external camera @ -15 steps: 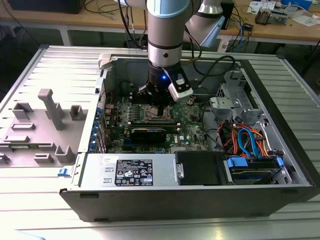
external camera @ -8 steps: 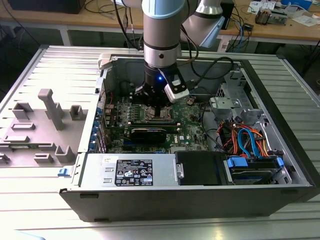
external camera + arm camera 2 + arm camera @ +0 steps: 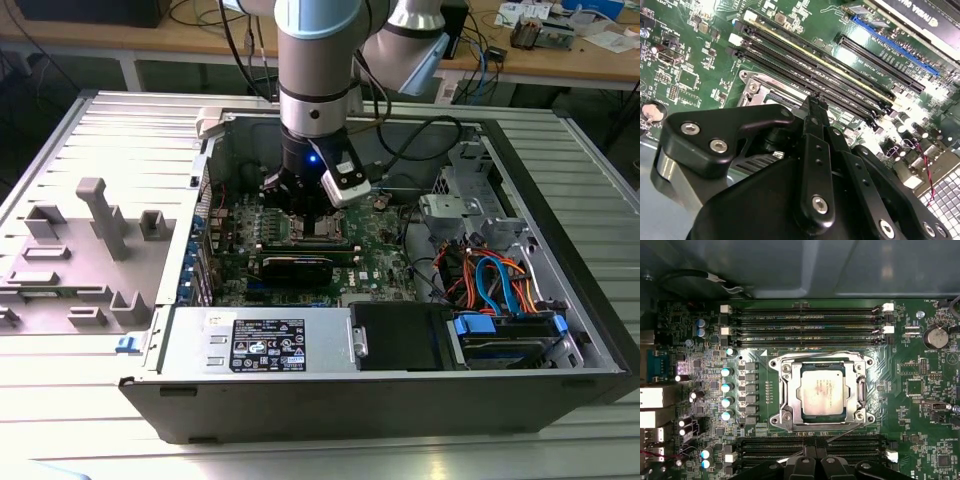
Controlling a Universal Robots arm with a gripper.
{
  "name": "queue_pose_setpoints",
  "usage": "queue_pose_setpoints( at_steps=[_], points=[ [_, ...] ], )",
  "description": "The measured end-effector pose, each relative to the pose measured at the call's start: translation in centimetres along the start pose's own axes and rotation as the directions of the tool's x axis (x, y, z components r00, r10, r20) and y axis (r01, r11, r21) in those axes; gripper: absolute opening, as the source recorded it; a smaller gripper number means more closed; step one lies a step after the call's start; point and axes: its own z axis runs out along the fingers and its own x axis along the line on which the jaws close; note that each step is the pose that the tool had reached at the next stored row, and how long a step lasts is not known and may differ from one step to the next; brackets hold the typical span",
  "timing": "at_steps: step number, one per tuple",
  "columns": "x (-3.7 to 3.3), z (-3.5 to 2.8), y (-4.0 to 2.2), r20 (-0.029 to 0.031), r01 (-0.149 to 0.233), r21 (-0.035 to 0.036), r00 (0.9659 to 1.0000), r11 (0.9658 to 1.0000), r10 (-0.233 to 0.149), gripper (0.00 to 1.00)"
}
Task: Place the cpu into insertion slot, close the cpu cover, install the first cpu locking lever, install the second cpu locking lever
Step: 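Install the second cpu locking lever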
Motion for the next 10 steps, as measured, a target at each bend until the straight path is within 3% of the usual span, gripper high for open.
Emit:
queue_pose_setpoints(
  at_steps=[3,6,10],
  points=[
    [0.02,0.04,0.00,0.0010,0.032,-0.0008,0.9995,0.9995,-0.032,0.11],
    [0.04,0.16,0.00,0.0029,0.094,-0.0024,0.9956,0.9956,-0.094,0.11],
    [0.04,0.18,0.01,0.0033,0.107,-0.0028,0.9942,0.9942,-0.107,0.11]
  ],
)
